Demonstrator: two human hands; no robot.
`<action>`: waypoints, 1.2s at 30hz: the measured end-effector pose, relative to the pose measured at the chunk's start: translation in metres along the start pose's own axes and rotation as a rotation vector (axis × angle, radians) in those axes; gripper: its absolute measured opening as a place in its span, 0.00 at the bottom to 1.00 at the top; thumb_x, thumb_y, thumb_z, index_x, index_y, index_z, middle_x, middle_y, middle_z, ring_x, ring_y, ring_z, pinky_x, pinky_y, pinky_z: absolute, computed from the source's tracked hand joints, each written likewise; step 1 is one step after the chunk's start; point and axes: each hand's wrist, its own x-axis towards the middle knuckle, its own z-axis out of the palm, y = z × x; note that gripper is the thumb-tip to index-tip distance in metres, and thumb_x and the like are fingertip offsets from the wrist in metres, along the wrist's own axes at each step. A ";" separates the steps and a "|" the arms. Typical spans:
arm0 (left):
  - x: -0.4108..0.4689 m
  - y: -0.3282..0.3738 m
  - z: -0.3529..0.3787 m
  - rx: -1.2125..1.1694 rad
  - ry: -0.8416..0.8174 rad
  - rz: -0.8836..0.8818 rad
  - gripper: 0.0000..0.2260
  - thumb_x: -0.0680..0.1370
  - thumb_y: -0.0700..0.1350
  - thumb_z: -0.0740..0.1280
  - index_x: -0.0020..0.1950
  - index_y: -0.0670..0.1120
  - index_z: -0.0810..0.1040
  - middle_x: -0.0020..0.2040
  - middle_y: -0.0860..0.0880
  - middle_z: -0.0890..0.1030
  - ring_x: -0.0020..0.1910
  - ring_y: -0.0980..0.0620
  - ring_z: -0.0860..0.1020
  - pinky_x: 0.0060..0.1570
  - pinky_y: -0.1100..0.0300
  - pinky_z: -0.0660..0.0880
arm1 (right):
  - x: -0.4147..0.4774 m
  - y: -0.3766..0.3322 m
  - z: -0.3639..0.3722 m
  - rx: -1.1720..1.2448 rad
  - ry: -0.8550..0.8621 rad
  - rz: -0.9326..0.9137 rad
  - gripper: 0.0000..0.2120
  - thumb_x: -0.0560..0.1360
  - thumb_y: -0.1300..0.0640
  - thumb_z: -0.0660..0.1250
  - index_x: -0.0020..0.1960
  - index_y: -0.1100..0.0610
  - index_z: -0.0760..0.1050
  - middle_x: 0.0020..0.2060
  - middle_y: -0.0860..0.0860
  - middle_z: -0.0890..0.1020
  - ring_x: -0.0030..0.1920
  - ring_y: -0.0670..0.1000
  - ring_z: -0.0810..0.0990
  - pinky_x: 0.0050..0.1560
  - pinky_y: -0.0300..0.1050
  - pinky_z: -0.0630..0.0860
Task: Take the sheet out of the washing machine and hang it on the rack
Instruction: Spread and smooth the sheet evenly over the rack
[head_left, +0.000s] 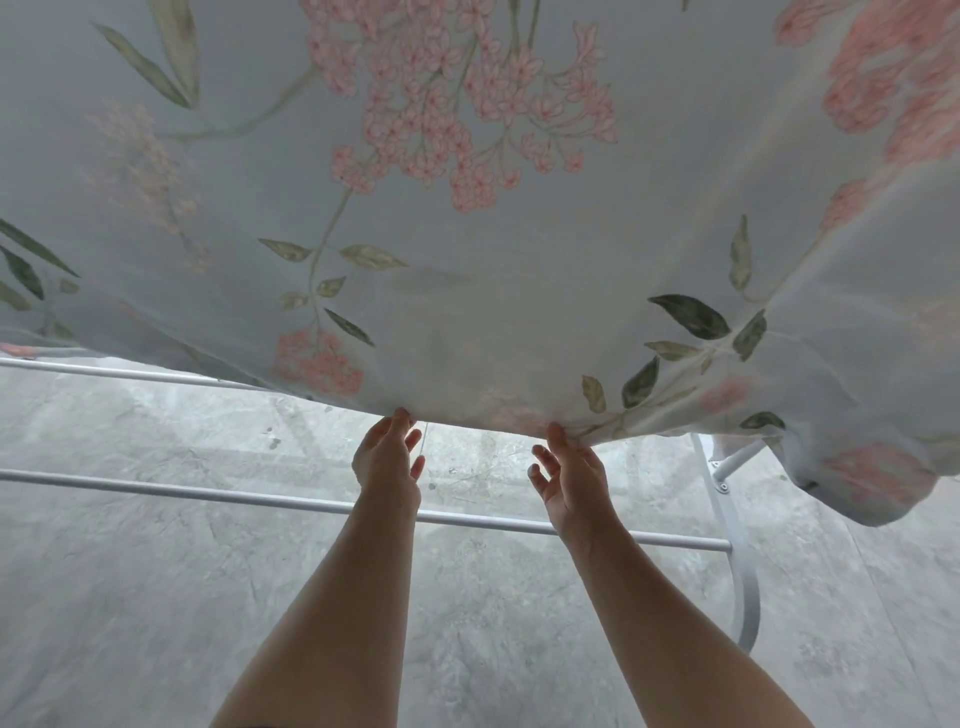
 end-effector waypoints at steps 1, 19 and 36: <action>-0.005 0.003 -0.003 0.002 -0.042 -0.037 0.06 0.77 0.46 0.67 0.53 0.47 0.77 0.53 0.51 0.81 0.56 0.51 0.77 0.57 0.51 0.71 | -0.004 0.001 -0.001 0.008 -0.019 0.017 0.01 0.77 0.58 0.66 0.48 0.54 0.75 0.46 0.47 0.79 0.48 0.49 0.77 0.43 0.43 0.72; -0.051 0.057 -0.110 -0.087 -0.054 0.104 0.12 0.78 0.45 0.65 0.60 0.43 0.73 0.50 0.48 0.80 0.54 0.47 0.77 0.51 0.51 0.72 | -0.059 0.041 0.032 -0.043 -0.245 0.317 0.08 0.77 0.56 0.65 0.55 0.56 0.77 0.51 0.52 0.83 0.51 0.53 0.80 0.46 0.45 0.74; 0.061 0.134 -0.172 -0.236 -0.043 0.106 0.16 0.80 0.44 0.62 0.67 0.42 0.70 0.60 0.46 0.77 0.62 0.47 0.74 0.56 0.50 0.72 | -0.046 0.133 0.194 0.084 -0.252 0.281 0.19 0.77 0.65 0.64 0.66 0.56 0.67 0.52 0.52 0.78 0.50 0.55 0.80 0.43 0.49 0.76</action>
